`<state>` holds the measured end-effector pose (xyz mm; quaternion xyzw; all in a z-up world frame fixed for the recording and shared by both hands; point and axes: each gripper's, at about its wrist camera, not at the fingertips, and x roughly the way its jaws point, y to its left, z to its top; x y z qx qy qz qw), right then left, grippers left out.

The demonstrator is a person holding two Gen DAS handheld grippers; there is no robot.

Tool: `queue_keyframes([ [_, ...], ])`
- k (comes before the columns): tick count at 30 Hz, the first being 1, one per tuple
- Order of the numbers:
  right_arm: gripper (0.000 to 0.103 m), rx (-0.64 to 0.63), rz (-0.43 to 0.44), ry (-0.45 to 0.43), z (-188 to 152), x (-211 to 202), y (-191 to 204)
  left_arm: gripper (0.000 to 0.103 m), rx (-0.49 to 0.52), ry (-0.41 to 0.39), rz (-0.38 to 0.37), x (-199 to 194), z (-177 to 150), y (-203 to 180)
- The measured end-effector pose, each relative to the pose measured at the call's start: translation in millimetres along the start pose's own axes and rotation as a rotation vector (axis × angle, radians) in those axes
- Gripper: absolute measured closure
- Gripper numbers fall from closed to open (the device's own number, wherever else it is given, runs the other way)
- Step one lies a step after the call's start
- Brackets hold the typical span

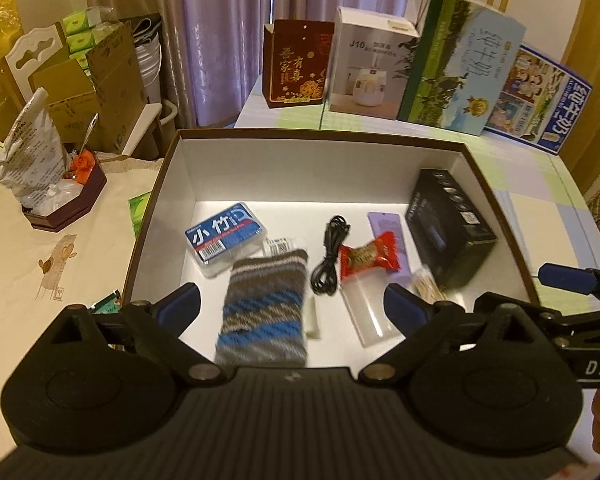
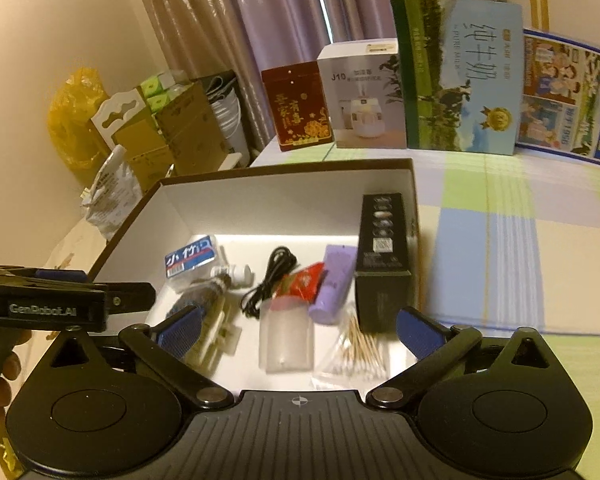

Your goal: Organize objects

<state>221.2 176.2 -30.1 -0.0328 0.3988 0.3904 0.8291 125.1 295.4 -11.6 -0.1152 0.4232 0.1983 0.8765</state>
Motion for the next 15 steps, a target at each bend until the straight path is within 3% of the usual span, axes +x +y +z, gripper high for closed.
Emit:
queue_keyframes([
  [15,0.002,0.013,-0.02,-0.002,-45,-80,-30,0.001,0.062,-0.067,0.0,-64,-54,-62],
])
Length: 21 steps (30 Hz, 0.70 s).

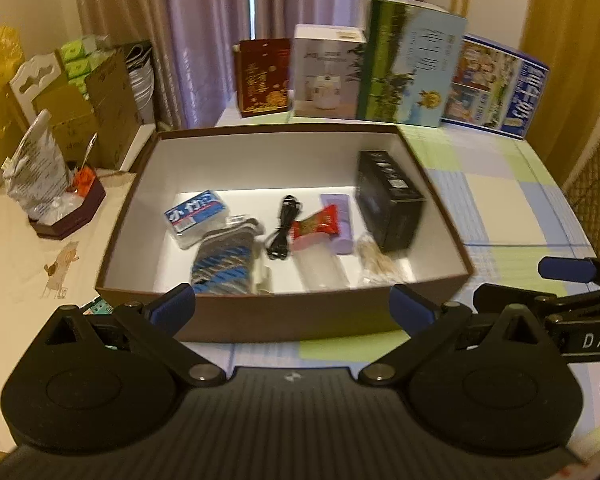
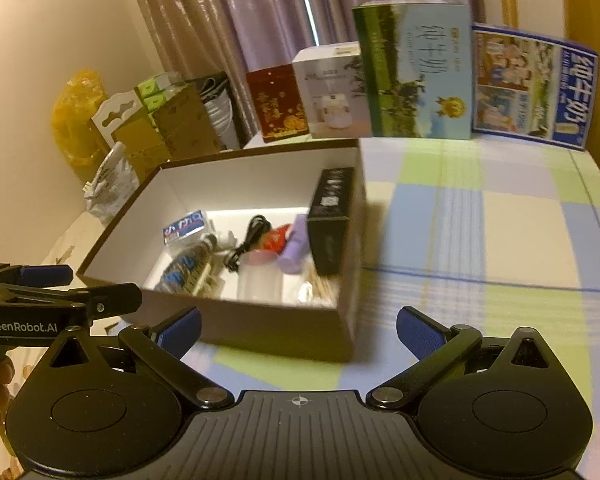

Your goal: Organize objects

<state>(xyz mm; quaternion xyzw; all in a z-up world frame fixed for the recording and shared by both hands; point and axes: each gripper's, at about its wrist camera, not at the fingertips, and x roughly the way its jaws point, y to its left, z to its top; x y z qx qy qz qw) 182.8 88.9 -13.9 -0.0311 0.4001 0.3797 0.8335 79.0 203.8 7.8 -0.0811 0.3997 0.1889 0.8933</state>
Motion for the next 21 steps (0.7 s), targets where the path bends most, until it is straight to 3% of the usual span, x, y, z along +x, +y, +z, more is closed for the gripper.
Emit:
queue_keyframes([
  [21,0.002,0.083,-0.143,-0.03,-62,-113,-84,0.001,0.072,0.018,-0.143,-38,-41,-114],
])
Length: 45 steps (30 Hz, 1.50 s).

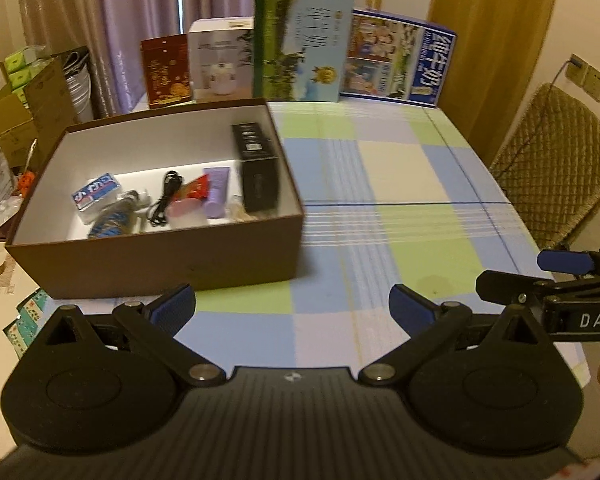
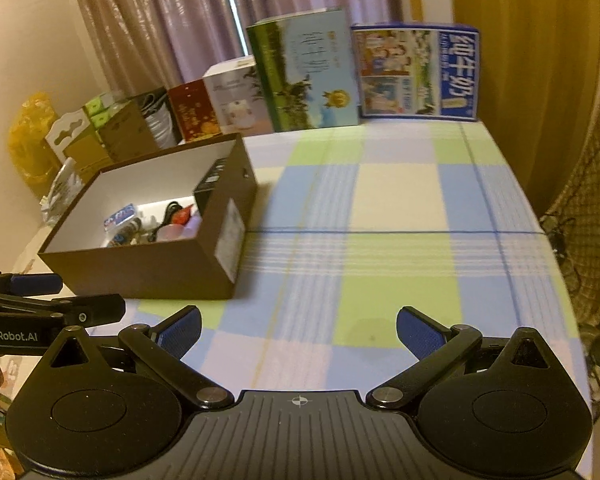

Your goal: Organize objects

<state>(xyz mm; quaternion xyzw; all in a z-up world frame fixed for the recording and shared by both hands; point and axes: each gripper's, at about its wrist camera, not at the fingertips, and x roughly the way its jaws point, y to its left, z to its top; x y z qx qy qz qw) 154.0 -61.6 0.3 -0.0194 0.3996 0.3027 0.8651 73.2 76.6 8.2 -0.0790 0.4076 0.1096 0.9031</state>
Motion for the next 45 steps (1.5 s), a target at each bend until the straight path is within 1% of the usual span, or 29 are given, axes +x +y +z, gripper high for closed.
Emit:
queue_keyframes([
  [10,0.002,0.034,-0.04,-0.006,-23,-35,-36,0.001,0.026,0.0,-0.034,-14,-16,-41],
  [18,0.002,0.05,-0.058,-0.012,-38,-57,-49,0.001,0.034,0.009,-0.051,-22,-30,-59],
  [29,0.002,0.054,-0.066,-0.013,-53,-74,-54,0.001,0.036,-0.001,-0.062,-34,-43,-67],
  [45,0.002,0.055,-0.062,-0.013,-59,-78,-55,0.001,0.031,-0.003,-0.057,-40,-50,-68],
])
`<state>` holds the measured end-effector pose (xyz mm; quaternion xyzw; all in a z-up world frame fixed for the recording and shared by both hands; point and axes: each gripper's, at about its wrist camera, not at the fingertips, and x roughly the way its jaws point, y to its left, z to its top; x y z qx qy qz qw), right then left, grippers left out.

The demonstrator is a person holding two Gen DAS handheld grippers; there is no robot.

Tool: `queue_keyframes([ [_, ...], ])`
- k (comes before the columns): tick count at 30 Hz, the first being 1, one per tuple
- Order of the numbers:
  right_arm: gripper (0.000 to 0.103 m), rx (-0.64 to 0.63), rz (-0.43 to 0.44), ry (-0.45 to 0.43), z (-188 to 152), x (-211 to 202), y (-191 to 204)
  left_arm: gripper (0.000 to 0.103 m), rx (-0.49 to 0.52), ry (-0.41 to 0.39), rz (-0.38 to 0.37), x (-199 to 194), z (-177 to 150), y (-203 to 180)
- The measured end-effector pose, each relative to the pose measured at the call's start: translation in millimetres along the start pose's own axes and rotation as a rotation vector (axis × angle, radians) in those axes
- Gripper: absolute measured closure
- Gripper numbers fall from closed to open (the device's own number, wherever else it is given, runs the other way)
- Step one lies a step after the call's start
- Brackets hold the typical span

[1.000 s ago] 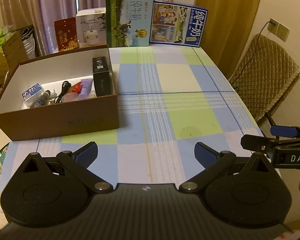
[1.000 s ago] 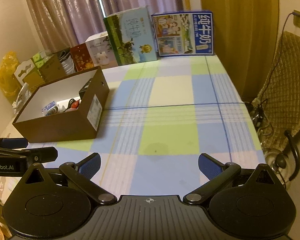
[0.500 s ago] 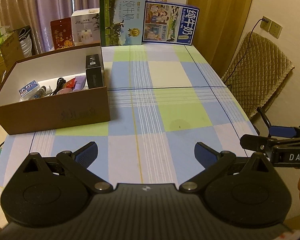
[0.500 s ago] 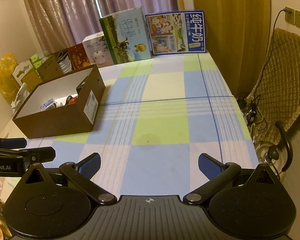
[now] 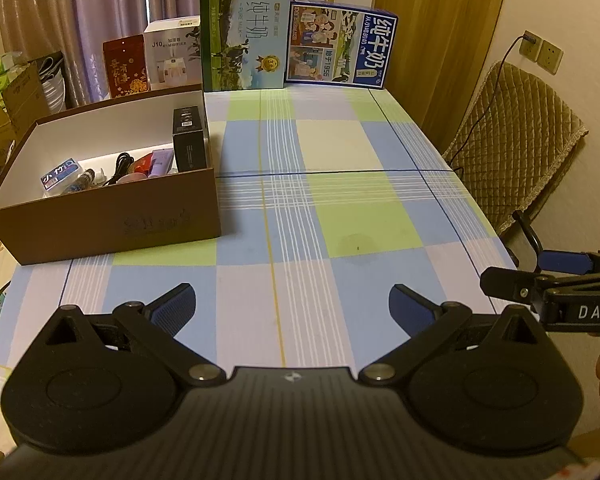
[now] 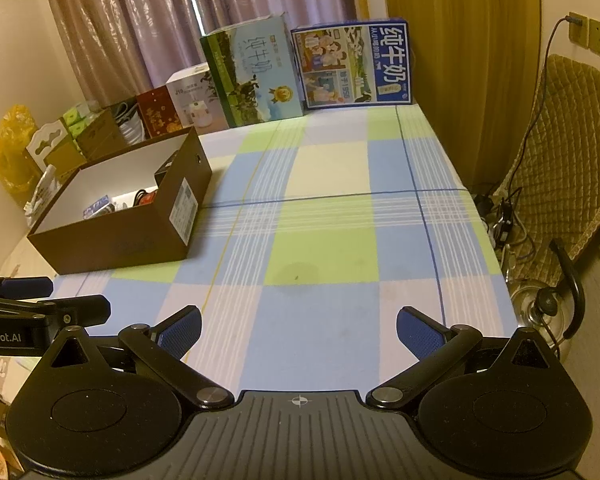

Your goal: Organize objects

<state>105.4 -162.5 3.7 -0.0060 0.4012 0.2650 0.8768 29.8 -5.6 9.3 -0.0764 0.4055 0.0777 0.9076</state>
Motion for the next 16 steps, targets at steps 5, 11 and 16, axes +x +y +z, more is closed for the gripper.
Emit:
queue_keyframes([
  [5,0.002,0.0,0.001,0.001,-0.1,0.1,-0.1,0.001,-0.004,0.001,0.003,-0.8,0.3,0.2],
  [11,0.002,0.0,0.001,0.005,1.2,2.1,-0.1,0.001,-0.001,-0.001,0.003,-0.2,1.7,0.1],
  [16,0.002,0.004,-0.001,0.008,2.5,3.8,-1.9,0.001,-0.002,0.001,0.005,1.4,4.0,-0.1],
])
